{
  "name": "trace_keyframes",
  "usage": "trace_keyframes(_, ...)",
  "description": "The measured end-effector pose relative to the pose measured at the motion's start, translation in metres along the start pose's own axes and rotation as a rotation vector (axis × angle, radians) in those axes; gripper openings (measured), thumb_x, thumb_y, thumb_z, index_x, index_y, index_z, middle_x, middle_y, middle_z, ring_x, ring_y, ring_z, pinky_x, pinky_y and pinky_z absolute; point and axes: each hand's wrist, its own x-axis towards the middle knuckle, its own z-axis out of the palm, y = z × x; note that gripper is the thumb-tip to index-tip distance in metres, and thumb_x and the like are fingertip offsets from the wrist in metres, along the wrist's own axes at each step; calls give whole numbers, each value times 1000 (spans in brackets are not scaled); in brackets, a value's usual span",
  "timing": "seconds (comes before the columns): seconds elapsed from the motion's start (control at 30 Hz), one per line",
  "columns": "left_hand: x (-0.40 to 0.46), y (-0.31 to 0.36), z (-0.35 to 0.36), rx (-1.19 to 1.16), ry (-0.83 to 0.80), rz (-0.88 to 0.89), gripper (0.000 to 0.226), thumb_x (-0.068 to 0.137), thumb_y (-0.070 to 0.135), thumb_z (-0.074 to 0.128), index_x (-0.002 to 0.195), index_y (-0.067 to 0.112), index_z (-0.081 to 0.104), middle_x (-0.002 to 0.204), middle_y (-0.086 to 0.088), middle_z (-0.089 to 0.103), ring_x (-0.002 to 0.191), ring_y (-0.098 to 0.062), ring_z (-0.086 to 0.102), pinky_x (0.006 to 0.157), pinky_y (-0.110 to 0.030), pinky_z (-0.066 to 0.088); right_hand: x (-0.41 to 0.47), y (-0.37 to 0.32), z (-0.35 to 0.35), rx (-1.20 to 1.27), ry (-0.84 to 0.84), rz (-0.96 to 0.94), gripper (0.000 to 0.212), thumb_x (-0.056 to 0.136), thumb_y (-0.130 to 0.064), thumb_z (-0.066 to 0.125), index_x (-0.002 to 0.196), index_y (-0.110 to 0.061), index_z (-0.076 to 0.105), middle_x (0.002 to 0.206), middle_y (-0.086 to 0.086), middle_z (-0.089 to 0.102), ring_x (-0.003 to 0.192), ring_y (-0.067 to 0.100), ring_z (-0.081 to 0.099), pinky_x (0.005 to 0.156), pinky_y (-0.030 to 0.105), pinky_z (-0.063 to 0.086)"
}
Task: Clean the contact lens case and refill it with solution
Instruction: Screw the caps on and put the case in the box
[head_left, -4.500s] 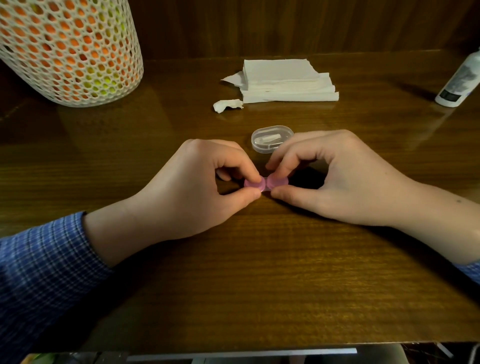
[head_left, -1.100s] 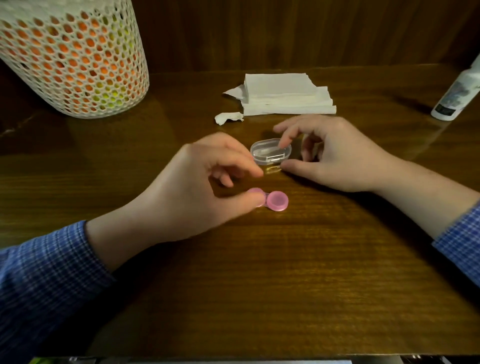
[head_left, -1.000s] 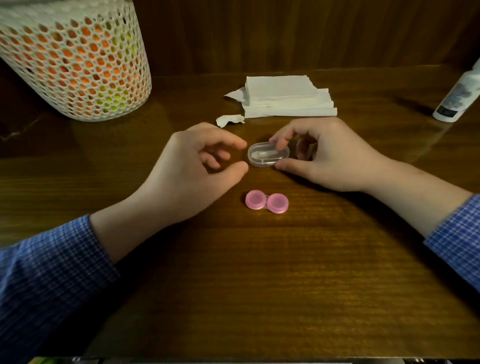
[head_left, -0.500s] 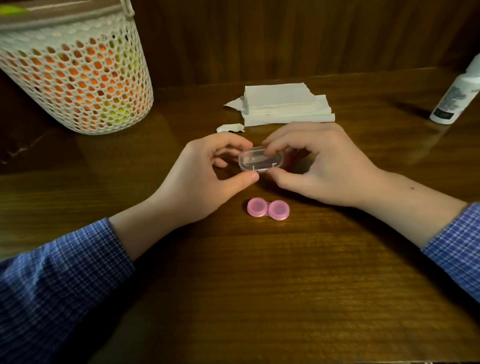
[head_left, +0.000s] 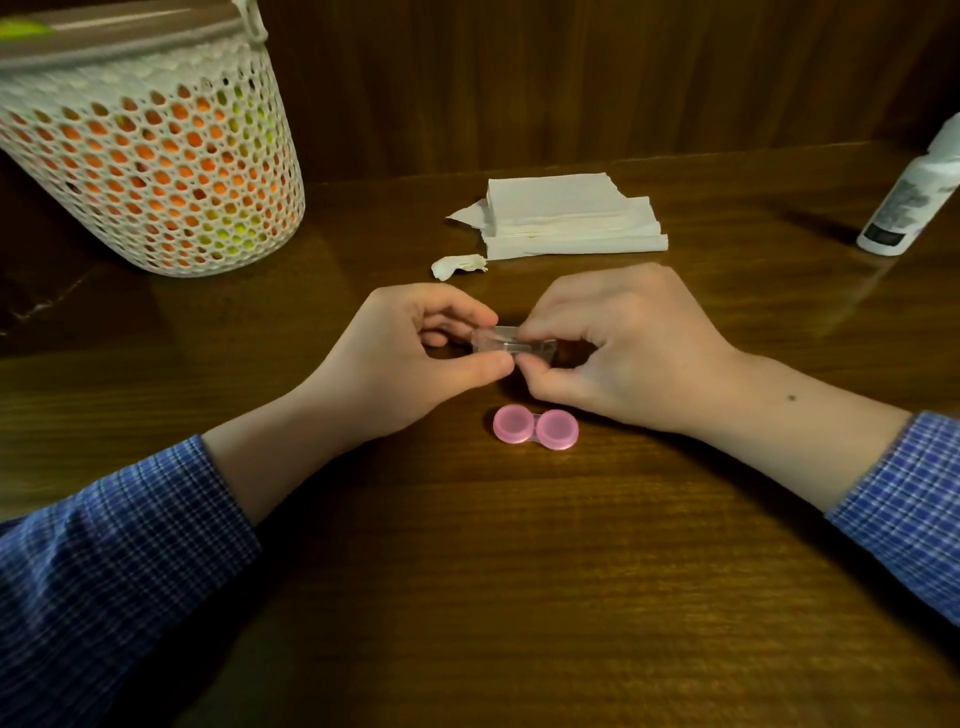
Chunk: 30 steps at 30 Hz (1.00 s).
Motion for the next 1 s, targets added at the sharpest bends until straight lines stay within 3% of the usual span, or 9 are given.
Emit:
trace_keyframes(0.23,0,3,-3,-26,-17,-37,35,81,28,80,115,22,74,102,15,74,98,2,69,89,-29,60,4,0,1,-63,3,-28,29,96,-37,63,92,-17,83,80,0,75,71,18,67,60,38,54)
trace_keyframes(0.47,0,2,-6,24,-65,-10,41,81,28,82,120,27,70,107,21,71,103,9,65,88,-13,55,3,10,-1,107,59,-16,21,94,-30,70,105,-16,82,93,0,77,82,15,70,66,39,58)
trace_keyframes(0.57,-1,2,-8,28,-83,-2,50,80,29,83,127,28,65,105,22,73,105,12,64,87,-7,51,3,15,1,152,136,20,18,96,-24,69,107,-15,80,96,0,78,85,11,70,70,32,59)
trace_keyframes(0.73,-1,4,-8,7,-91,1,74,78,33,83,144,24,52,110,22,76,110,6,66,92,-16,51,5,21,8,165,252,229,18,100,-24,64,111,-20,78,98,-16,71,91,1,66,76,7,51)
trace_keyframes(0.87,0,3,-8,-3,-85,-10,79,78,34,83,148,23,48,112,21,76,111,4,66,92,-18,52,9,22,14,244,224,392,13,101,-29,60,101,-38,70,91,-33,62,92,-11,61,75,1,47)
trace_keyframes(1.0,-1,3,-7,-6,-84,-24,80,79,33,83,149,24,46,108,24,76,110,6,66,92,-15,50,11,22,16,263,169,462,12,100,-30,62,104,-37,70,93,-27,65,90,-5,62,70,0,45)
